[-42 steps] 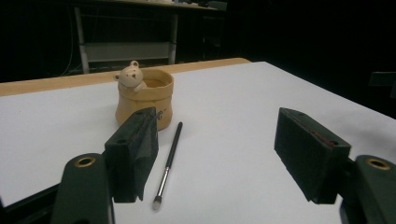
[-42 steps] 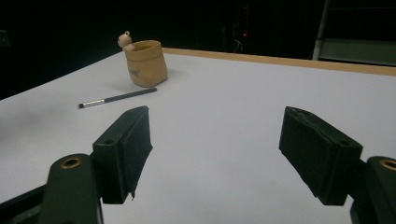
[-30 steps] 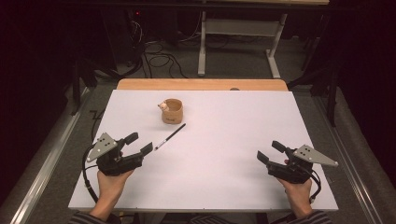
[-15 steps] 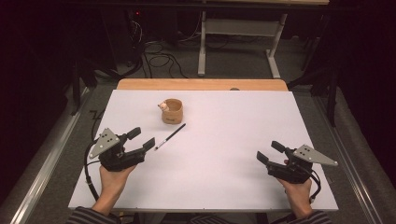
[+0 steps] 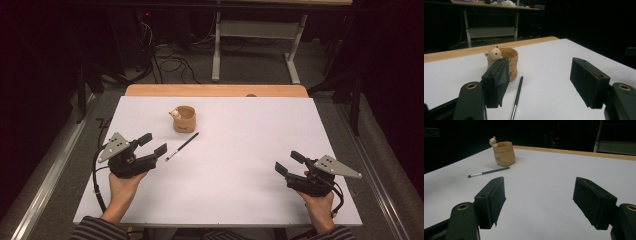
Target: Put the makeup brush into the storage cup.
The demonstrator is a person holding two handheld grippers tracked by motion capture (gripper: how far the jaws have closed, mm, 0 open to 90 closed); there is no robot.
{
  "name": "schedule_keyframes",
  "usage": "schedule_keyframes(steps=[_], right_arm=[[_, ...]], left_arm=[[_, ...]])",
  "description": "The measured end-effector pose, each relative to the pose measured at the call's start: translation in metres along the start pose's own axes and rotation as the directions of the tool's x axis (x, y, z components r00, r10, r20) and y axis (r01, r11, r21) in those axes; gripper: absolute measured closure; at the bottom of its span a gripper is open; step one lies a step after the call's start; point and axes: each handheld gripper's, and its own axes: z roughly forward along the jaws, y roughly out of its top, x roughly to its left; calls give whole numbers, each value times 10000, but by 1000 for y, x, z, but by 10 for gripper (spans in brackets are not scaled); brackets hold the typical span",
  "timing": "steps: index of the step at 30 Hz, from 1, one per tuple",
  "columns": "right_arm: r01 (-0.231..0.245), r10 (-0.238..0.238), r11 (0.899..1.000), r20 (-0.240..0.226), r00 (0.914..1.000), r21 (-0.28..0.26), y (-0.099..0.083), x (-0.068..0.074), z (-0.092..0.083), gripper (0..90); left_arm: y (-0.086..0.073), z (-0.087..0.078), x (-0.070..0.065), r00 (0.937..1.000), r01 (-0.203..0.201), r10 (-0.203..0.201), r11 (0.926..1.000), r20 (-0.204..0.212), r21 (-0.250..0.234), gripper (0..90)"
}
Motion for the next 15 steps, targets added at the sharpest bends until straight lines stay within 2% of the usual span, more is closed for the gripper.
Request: schedule_keyframes(steps=[9,15], right_arm=[[0,0,10000,-16,10000,19,0,0,0,268],[31,-31,10000,-21,10000,8,0,0,0,274]], left_arm=[[6,8,1,10000,-15,16,9999,-28,132,316],[10,14,0,9990,-389,396,9987,-196,342,325]])
